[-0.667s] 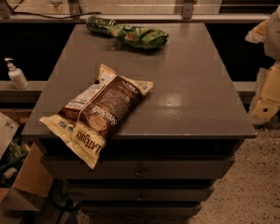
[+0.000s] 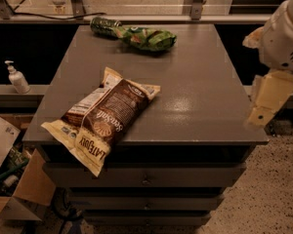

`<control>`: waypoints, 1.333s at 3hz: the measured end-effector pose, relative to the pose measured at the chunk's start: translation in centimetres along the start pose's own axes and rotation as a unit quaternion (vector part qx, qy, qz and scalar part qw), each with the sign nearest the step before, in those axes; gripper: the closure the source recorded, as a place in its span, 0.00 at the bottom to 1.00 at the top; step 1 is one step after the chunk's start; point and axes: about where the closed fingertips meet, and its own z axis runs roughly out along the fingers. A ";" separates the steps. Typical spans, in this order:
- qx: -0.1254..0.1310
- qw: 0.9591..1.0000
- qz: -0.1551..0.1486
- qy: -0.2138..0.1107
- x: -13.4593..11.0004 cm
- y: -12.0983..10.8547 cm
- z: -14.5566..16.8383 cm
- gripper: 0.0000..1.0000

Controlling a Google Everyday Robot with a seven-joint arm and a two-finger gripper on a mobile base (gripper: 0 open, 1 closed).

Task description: Pick green can

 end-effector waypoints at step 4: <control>0.020 0.994 -0.029 -0.103 -7.7 -3.0 2.7 0.00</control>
Offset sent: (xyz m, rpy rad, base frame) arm 0.0746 0.1143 0.0035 0.2624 -0.1248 0.1607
